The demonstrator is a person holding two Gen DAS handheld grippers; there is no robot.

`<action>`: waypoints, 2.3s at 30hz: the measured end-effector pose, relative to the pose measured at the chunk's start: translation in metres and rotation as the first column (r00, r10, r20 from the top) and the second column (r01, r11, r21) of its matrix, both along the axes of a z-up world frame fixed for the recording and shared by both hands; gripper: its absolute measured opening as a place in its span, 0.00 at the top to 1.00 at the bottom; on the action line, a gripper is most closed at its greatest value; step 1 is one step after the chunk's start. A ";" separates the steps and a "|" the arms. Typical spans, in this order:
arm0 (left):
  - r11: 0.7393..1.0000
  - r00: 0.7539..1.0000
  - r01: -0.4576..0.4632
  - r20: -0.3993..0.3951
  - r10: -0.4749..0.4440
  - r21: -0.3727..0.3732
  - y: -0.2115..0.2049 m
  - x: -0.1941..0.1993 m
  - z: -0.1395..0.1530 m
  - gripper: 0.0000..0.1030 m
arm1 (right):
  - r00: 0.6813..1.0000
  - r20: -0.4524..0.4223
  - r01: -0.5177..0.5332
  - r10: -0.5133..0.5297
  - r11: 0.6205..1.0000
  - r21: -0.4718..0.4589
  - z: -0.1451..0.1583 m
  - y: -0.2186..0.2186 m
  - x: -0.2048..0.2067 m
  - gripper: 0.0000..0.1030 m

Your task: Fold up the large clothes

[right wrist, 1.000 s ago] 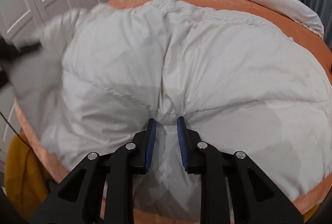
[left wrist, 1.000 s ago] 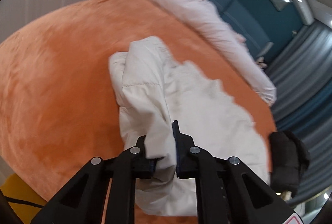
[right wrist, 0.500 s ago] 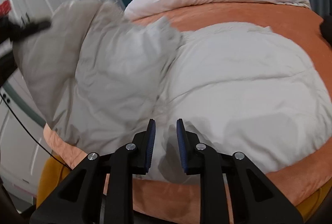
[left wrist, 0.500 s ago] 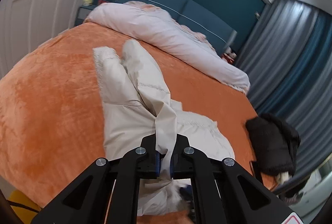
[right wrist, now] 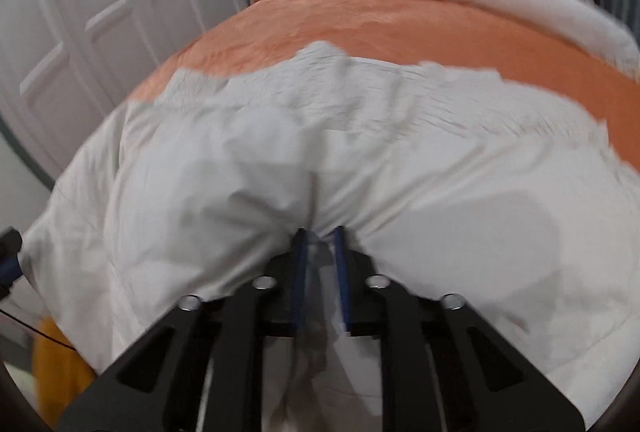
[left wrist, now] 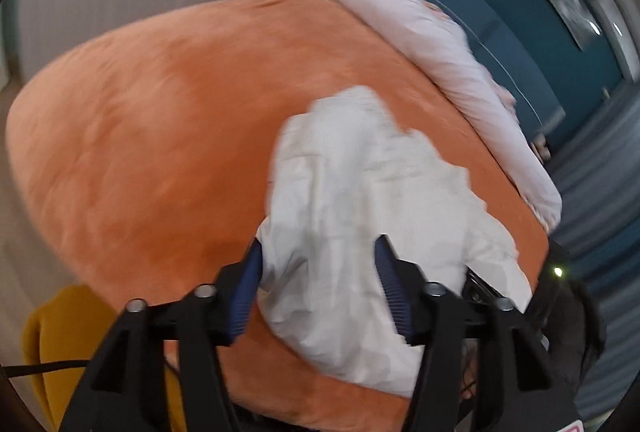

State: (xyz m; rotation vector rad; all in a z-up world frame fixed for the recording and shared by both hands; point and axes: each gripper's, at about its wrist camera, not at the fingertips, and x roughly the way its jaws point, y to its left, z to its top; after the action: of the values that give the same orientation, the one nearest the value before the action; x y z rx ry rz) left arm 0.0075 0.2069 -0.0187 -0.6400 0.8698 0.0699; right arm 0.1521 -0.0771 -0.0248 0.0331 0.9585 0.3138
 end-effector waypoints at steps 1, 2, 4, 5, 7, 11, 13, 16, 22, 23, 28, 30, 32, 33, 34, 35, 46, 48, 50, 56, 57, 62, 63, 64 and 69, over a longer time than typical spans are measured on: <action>1.000 1.000 -0.026 -0.015 0.025 -0.009 0.007 -0.003 -0.008 0.43 | 1.000 0.000 -0.007 0.007 1.000 -0.010 -0.001 0.005 0.000 0.98; 0.999 0.998 -0.050 -0.032 0.049 -0.018 0.014 -0.005 -0.016 0.37 | 1.000 -0.004 -0.009 0.009 1.000 -0.012 0.000 0.006 0.001 0.99; 0.996 0.995 -0.081 -0.060 0.079 -0.031 0.019 -0.007 -0.024 0.36 | 1.000 -0.024 -0.016 0.016 1.000 0.007 0.000 0.003 0.006 0.99; 0.995 0.994 -0.090 -0.068 0.087 -0.049 0.022 -0.007 -0.029 0.34 | 0.999 -0.035 -0.017 0.018 1.000 0.019 -0.002 -0.001 0.009 0.99; 0.988 0.993 -0.101 -0.075 0.093 -0.119 0.024 -0.005 -0.040 0.28 | 0.998 -0.063 -0.014 0.017 0.999 0.051 -0.003 -0.002 0.018 0.99; 0.978 0.998 -0.035 -0.061 0.023 -0.207 0.008 0.017 -0.053 0.24 | 0.995 -0.095 -0.022 0.026 0.999 0.044 -0.012 0.004 0.028 0.99; 0.978 0.997 0.007 -0.074 -0.023 -0.210 -0.005 0.036 -0.062 0.24 | 0.994 -0.104 -0.016 0.022 0.998 0.060 -0.014 0.003 0.027 0.99; 0.962 0.991 0.006 -0.128 -0.043 -0.272 -0.012 0.058 -0.082 0.48 | 0.993 -0.119 -0.007 0.019 0.995 0.098 -0.018 -0.001 0.032 1.00; 0.953 0.994 0.111 0.021 -0.109 -0.283 -0.030 0.050 -0.026 0.88 | 0.990 -0.141 0.006 0.014 0.990 0.143 -0.027 -0.004 0.045 1.00; 0.956 0.989 0.144 0.049 -0.136 -0.257 -0.040 0.047 -0.009 0.89 | 0.989 -0.150 0.012 0.011 0.988 0.151 -0.029 -0.005 0.049 1.00; 0.968 0.976 0.210 0.094 -0.198 -0.140 -0.082 0.045 0.037 0.89 | 0.974 -0.224 0.055 -0.002 0.971 0.234 -0.028 -0.022 0.060 1.00; 0.966 0.969 0.231 0.115 -0.218 -0.115 -0.093 0.045 0.051 0.90 | 0.976 -0.216 0.068 -0.019 0.973 0.222 -0.008 -0.036 0.042 0.97; 0.965 0.963 0.250 0.126 -0.238 -0.081 -0.104 0.044 0.062 0.90 | 0.989 -0.148 0.055 -0.015 0.962 0.268 0.016 -0.059 0.007 0.98; 0.964 0.959 0.261 0.127 -0.253 -0.049 -0.112 0.043 0.068 0.90 | 0.992 -0.124 0.052 -0.016 0.953 0.298 0.026 -0.076 -0.019 0.98; 0.963 0.957 0.268 0.125 -0.263 -0.020 -0.119 0.043 0.070 0.90 | 0.993 -0.112 0.060 -0.026 0.947 0.316 0.030 -0.091 -0.043 0.98; 0.961 0.953 0.277 0.125 -0.275 0.003 -0.127 0.045 0.073 0.90 | 0.993 -0.109 0.073 -0.039 0.943 0.325 0.030 -0.105 -0.065 0.98; 0.821 0.828 0.504 0.122 -0.548 0.268 -0.254 0.043 0.095 0.90 | 0.962 -0.267 0.205 -0.066 0.819 0.536 -0.038 -0.139 -0.120 1.00; 0.780 0.790 0.555 0.109 -0.603 0.289 -0.282 0.046 0.092 0.90 | 0.950 -0.303 0.247 -0.080 0.786 0.567 -0.039 -0.148 -0.127 1.00; 0.729 0.747 0.614 0.077 -0.660 0.303 -0.316 0.052 0.083 0.90 | 0.944 -0.316 0.270 -0.097 0.778 0.567 -0.032 -0.156 -0.141 1.00; 0.607 0.650 0.723 -0.023 -0.760 0.330 -0.383 0.060 0.041 0.90 | 0.945 -0.235 0.314 -0.228 0.836 0.449 0.007 -0.207 -0.202 0.98; 0.582 0.631 0.737 -0.044 -0.774 0.343 -0.395 0.063 0.030 0.90 | 0.936 -0.224 0.345 -0.272 0.834 0.430 0.013 -0.223 -0.214 0.98; 0.507 0.583 0.764 -0.091 -0.807 0.399 -0.433 0.058 -0.004 0.90 | 0.876 -0.151 0.481 -0.459 0.803 0.350 0.037 -0.295 -0.264 0.97; 0.492 0.575 0.766 -0.098 -0.812 0.414 -0.436 0.056 -0.009 0.90 | 0.866 -0.137 0.496 -0.481 0.795 0.348 0.043 -0.306 -0.269 0.97; 0.479 0.568 0.766 -0.102 -0.817 0.429 -0.443 0.049 -0.010 0.90 | 0.857 -0.115 0.508 -0.502 0.787 0.350 0.050 -0.318 -0.270 0.97; 0.450 0.560 0.758 -0.119 -0.820 0.472 -0.453 0.044 -0.027 0.90 | 0.856 0.029 0.471 -0.517 0.800 0.372 0.087 -0.345 -0.230 0.72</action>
State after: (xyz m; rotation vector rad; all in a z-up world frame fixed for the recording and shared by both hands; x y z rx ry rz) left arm 0.0516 -0.2461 -0.0456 0.2962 0.9098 -0.6093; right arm -0.0781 -0.4218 0.0624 0.5843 0.7198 -0.0059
